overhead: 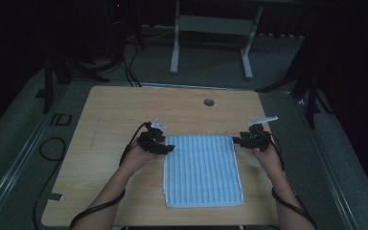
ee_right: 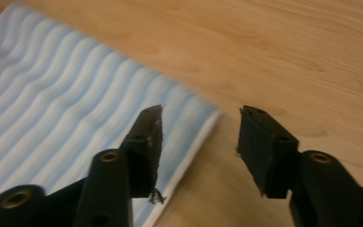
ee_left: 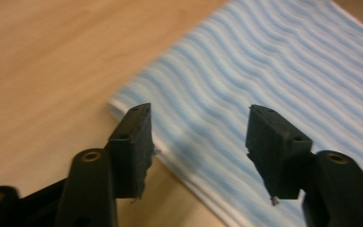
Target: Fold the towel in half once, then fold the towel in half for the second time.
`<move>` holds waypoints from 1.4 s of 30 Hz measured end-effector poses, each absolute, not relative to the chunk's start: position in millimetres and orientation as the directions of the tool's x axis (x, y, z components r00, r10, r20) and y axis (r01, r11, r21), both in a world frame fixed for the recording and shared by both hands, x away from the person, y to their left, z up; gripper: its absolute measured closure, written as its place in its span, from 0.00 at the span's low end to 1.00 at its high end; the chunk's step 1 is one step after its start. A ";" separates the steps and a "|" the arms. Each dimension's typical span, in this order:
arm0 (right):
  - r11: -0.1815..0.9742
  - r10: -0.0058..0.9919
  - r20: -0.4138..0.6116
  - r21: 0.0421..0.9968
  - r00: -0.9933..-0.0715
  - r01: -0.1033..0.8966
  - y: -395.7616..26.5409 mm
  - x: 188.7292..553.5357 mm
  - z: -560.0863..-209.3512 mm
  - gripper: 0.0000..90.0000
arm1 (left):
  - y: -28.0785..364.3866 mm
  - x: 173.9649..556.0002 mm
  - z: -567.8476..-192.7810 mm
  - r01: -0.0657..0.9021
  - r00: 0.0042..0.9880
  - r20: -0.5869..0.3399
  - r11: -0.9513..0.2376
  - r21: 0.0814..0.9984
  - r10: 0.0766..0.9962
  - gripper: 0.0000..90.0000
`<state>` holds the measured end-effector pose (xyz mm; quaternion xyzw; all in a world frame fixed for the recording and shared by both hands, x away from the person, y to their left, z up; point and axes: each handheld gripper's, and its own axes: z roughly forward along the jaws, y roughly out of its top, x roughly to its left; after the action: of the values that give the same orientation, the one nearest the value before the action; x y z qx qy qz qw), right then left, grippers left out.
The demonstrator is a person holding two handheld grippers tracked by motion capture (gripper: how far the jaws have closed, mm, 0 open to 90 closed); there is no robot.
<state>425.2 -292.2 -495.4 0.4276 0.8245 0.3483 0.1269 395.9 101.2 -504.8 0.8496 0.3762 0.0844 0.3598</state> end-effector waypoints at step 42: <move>0.454 0.717 0.072 0.707 -0.694 0.542 -276.6 403.0 -475.3 0.95 | 100.6 393.9 -479.5 0.539 0.764 -0.256 -0.367 0.758 0.592 0.97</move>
<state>403.0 -276.6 -475.3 0.3727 0.8442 0.3664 0.1191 393.9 100.6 -479.5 0.8263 0.3422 0.0299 0.4464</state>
